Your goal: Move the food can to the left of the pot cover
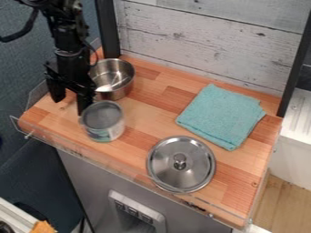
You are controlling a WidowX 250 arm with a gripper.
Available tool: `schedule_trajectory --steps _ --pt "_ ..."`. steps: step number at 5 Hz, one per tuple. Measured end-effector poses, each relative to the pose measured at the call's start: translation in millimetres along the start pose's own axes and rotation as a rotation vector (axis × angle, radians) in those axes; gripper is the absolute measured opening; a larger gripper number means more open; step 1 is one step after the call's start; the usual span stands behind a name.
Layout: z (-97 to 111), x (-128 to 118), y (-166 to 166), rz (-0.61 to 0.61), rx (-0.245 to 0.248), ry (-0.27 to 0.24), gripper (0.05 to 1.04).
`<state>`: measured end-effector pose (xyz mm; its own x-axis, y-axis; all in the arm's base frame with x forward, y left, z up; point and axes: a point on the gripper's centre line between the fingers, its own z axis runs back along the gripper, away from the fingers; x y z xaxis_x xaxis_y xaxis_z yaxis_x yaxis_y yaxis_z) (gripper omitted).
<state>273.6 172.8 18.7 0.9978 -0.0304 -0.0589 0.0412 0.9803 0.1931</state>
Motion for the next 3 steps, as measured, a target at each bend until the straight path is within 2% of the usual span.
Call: schedule_trajectory --steps 2,3 --pt "21.1 -6.5 -53.1 -0.114 0.033 -0.043 1.001" --pt "26.4 -6.9 -53.5 -0.084 0.017 -0.03 1.001"
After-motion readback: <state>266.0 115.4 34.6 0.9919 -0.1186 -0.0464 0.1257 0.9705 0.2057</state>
